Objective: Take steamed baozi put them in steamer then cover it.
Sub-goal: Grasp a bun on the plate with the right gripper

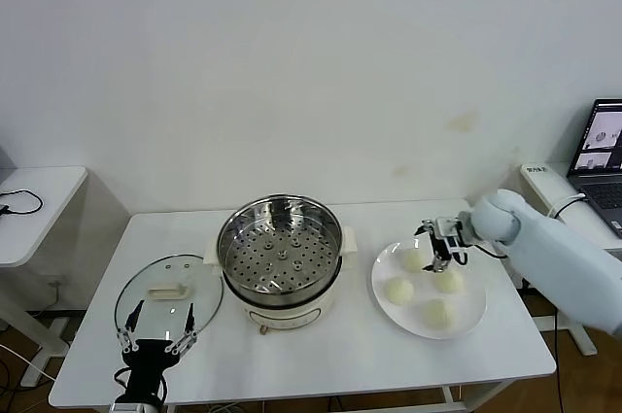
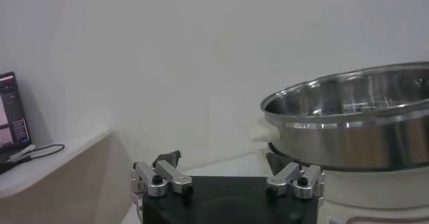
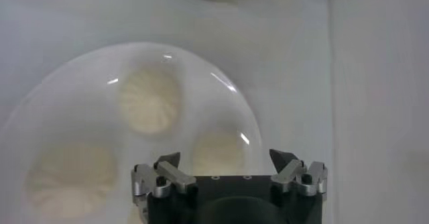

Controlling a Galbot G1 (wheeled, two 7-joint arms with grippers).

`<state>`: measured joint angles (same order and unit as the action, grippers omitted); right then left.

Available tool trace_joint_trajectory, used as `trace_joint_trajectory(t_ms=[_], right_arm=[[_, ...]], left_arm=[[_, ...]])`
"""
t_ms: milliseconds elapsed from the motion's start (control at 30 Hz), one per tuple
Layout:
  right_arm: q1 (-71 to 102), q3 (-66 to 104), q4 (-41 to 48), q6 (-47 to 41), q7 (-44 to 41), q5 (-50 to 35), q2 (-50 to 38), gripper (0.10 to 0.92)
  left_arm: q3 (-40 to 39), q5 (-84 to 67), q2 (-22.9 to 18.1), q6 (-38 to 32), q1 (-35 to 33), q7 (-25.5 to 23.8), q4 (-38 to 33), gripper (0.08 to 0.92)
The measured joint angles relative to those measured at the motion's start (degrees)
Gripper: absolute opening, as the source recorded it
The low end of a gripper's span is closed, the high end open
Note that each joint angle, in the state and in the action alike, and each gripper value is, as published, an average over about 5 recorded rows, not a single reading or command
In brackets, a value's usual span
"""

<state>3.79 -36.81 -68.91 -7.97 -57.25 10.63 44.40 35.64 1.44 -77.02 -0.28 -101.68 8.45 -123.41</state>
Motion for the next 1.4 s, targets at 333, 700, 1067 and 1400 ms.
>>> trace_joint_trajectory(t_ms=[333, 700, 1067, 1400], right_arm=[[-2.9, -4.3, 8.7, 0.8, -2.5, 2.2, 5.2, 0.823], [-3.0, -4.9, 15.3, 1.7, -3.1, 5.0, 10.1, 0.821], [-2.7, -4.8, 18.8, 1.6, -3.1, 6.4, 13.1, 0.725], [-2.7, -4.4, 19.9, 1.9, -3.5, 7.0, 13.6, 0.551]], left_arm=[[0.3, 0.0, 0.0, 0.1, 0.2, 0.0, -0.3, 0.823], [0.8, 0.0, 0.1, -0.3, -0.1, 0.1, -0.3, 0.823], [0.9, 0.0, 0.1, -0.5, 0.1, 0.1, -0.2, 0.823], [0.8, 0.0, 0.1, -0.7, 0.1, 0.3, -0.1, 0.823]])
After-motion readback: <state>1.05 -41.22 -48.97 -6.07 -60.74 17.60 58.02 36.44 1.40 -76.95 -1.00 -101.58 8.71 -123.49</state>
